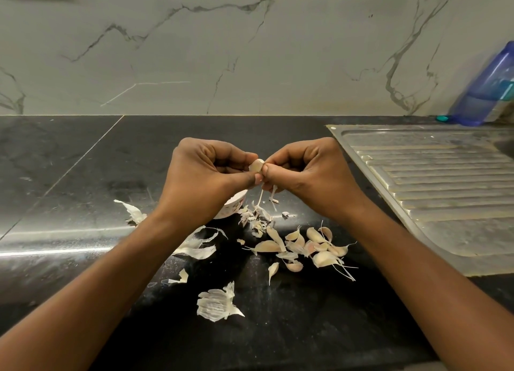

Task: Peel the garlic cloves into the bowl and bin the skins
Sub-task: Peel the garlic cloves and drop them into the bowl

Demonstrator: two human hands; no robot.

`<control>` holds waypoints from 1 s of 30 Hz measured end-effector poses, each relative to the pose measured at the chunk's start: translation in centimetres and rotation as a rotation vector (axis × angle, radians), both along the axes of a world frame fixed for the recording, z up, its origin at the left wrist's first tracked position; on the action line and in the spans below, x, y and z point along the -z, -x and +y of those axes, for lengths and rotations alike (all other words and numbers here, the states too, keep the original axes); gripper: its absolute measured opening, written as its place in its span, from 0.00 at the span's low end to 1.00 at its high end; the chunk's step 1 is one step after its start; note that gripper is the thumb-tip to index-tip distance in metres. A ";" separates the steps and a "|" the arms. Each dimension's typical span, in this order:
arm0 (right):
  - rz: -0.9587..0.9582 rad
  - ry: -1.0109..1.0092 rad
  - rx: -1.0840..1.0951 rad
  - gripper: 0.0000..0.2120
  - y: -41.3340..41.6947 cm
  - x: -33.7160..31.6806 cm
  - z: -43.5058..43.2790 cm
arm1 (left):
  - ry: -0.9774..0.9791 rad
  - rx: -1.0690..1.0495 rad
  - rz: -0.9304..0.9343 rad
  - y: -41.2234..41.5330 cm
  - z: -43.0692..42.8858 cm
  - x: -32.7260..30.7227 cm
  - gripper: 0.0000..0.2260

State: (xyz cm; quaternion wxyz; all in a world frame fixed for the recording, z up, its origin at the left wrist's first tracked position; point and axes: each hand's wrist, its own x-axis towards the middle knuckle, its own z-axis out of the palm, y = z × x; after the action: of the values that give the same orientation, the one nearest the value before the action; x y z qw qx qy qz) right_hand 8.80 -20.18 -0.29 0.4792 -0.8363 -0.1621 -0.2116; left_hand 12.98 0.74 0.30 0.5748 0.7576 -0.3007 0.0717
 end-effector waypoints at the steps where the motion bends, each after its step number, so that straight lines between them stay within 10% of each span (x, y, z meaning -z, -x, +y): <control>1: 0.004 -0.011 -0.006 0.03 0.0 -0.1 0.0 | 0.000 0.001 0.008 0.0 0.0 -0.1 0.12; 20: 0.013 -0.075 -0.025 0.02 0.1 -0.2 0.0 | 0.008 -0.012 -0.085 0.7 -0.4 0.0 0.10; 30: 0.021 -0.167 0.006 0.03 0.2 -0.8 -0.4 | 0.189 0.129 0.256 0.7 -0.1 -0.8 0.14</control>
State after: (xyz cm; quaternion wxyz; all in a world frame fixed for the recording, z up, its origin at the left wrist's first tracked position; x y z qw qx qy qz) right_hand 8.65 -20.59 0.46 0.5483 -0.7960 -0.1367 -0.2170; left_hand 12.26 0.60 1.06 0.6806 0.6822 -0.2651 -0.0344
